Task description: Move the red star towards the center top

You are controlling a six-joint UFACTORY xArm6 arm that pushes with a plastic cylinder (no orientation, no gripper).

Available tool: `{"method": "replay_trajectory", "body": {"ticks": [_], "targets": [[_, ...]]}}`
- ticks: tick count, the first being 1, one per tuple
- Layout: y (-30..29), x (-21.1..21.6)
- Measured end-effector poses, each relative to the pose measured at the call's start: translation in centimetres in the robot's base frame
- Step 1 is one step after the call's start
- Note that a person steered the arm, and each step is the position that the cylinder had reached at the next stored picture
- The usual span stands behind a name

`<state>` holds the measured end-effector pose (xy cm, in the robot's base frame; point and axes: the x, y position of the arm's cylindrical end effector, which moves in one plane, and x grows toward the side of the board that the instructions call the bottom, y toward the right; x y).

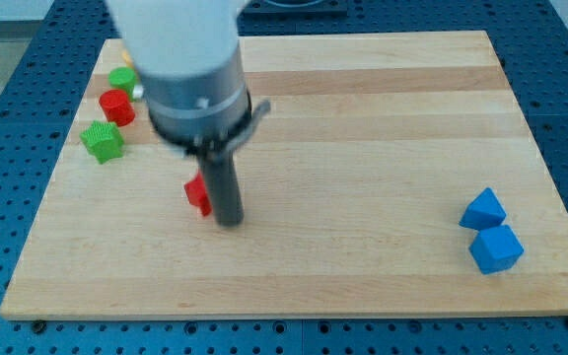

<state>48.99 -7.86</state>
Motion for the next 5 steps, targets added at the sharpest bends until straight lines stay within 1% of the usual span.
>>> {"method": "replay_trajectory", "body": {"ticks": [1, 2, 3, 4, 5], "targets": [[0.3, -9.4], [0.5, -12.1], [3.2, -3.1], [2.8, 6.8], [-0.2, 12.3]]}}
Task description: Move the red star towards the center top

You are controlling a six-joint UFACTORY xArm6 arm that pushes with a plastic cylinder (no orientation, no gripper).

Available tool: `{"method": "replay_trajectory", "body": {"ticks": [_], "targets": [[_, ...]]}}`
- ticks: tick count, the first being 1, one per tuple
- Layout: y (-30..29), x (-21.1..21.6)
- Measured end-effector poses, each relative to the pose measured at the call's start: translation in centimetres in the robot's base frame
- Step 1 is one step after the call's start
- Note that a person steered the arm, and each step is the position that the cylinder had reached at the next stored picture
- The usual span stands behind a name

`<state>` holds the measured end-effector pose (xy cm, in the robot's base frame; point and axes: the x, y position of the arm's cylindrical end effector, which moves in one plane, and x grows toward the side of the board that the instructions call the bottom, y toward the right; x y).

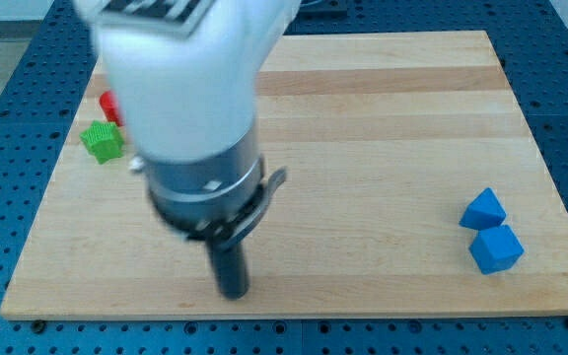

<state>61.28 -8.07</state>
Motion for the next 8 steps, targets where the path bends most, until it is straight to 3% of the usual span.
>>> {"method": "replay_trajectory", "body": {"ticks": [1, 2, 5, 8], "targets": [[-7.5, -0.9], [-11.1, -7.1], [-6.1, -10.5], [0.7, -24.7]]}}
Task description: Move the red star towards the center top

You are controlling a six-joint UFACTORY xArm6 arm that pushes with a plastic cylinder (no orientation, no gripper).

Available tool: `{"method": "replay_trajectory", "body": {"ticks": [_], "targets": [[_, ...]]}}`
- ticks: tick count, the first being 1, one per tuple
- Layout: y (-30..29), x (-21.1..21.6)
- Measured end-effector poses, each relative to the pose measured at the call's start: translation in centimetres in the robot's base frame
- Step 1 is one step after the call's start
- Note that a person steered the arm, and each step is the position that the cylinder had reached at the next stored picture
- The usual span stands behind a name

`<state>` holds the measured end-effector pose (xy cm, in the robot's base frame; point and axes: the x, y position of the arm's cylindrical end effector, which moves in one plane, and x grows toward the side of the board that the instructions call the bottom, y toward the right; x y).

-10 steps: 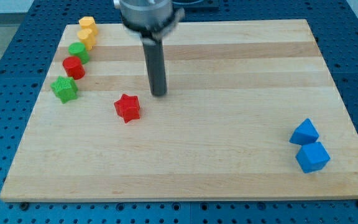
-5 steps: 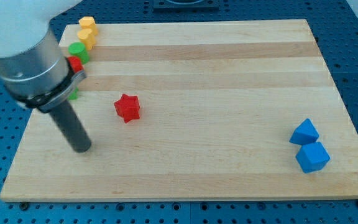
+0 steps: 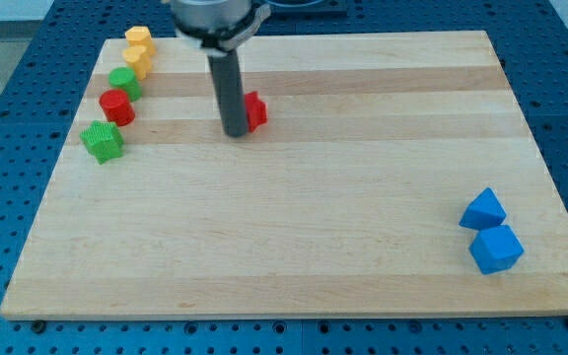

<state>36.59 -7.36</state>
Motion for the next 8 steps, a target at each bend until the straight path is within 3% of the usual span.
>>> {"method": "replay_trajectory", "body": {"ticks": [1, 6, 7, 8], "targets": [[0.8, -3.2], [5.8, -5.1], [5.8, -5.1], [4.3, -1.5]]}}
